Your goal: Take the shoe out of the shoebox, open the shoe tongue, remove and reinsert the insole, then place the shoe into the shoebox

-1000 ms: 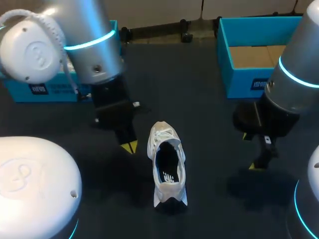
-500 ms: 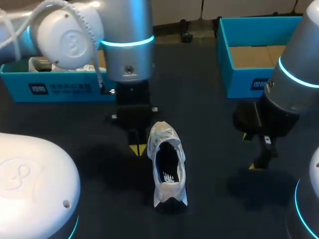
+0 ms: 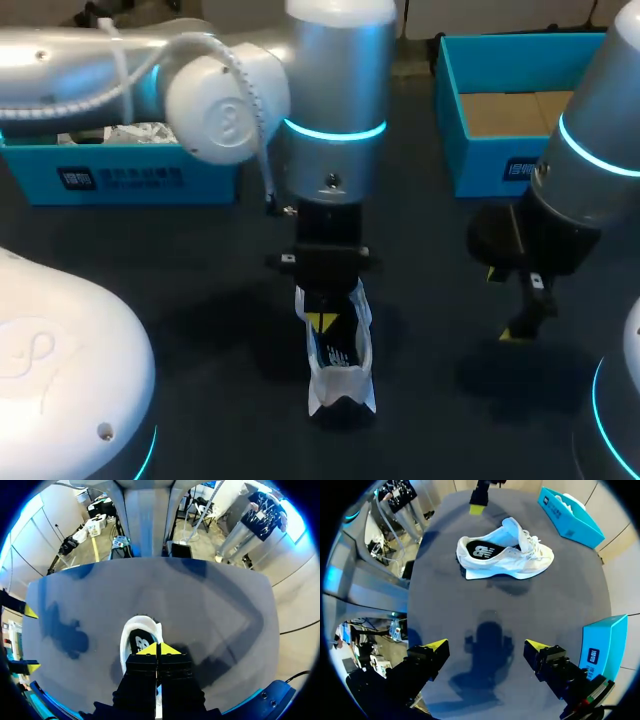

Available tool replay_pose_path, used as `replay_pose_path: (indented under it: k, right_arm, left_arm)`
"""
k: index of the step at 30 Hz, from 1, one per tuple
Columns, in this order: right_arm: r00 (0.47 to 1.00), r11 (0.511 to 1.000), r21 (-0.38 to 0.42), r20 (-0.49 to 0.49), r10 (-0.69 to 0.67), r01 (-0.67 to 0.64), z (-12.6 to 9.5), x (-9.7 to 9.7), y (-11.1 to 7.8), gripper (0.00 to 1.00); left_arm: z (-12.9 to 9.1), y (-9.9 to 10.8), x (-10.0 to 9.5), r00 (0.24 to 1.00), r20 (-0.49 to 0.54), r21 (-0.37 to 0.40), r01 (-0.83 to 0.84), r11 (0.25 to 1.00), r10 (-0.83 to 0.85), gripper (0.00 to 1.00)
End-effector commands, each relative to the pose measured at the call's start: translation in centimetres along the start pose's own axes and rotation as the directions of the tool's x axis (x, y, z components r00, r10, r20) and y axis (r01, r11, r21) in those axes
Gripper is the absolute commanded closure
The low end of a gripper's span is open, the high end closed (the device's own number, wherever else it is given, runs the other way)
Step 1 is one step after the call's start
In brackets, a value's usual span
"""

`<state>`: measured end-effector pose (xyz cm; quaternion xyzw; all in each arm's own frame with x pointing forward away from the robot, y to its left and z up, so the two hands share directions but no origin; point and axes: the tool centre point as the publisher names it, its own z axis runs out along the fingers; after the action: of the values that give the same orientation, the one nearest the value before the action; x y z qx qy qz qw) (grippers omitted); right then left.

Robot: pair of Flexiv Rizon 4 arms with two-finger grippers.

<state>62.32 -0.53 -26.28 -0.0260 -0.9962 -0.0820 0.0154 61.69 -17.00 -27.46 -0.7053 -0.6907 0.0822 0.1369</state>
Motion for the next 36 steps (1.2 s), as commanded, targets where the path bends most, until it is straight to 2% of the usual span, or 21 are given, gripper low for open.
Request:
replay_pose_path:
  k: [1, 8, 13, 23, 28, 36]
  right_arm:
    - [1.000, 1.000, -0.001, 0.002, 0.000, 0.000, 0.1, 0.1, -0.1, 0.00]
    - [1.000, 1.000, -0.001, 0.002, 0.000, 0.000, 0.1, 0.1, -0.1, 0.00]
    - [1.000, 1.000, -0.001, 0.002, 0.000, 0.000, 0.1, 0.1, -0.1, 0.00]
    - [1.000, 1.000, -0.001, 0.002, 0.000, 0.000, 0.1, 0.1, -0.1, 0.00]
    - [1.000, 1.000, -0.001, 0.002, 0.000, 0.000, 0.1, 0.1, -0.1, 0.00]
    - [1.000, 1.000, -0.001, 0.002, 0.000, 0.000, 0.1, 0.1, -0.1, 0.00]
  left_arm:
    - [0.6, 0.8, -0.8, 0.997, -0.074, 0.016, 0.000, 1.000, 0.002, 1.00]
    - [0.6, 0.8, -0.8, 0.997, -0.074, 0.016, 0.000, 1.000, 0.002, 1.00]
    - [2.2, 1.4, -1.8, 0.994, -0.113, 0.001, 0.001, 1.000, -0.001, 1.00]
    - [5.4, 2.7, -1.9, 0.990, -0.141, -0.002, -0.013, 1.000, 0.013, 1.00]
    - [6.6, 2.5, -1.7, 0.989, -0.146, -0.015, -0.015, 1.000, 0.013, 1.00]
    - [8.3, 2.0, -1.2, 0.992, -0.128, 0.008, -0.022, 1.000, 0.023, 1.00]
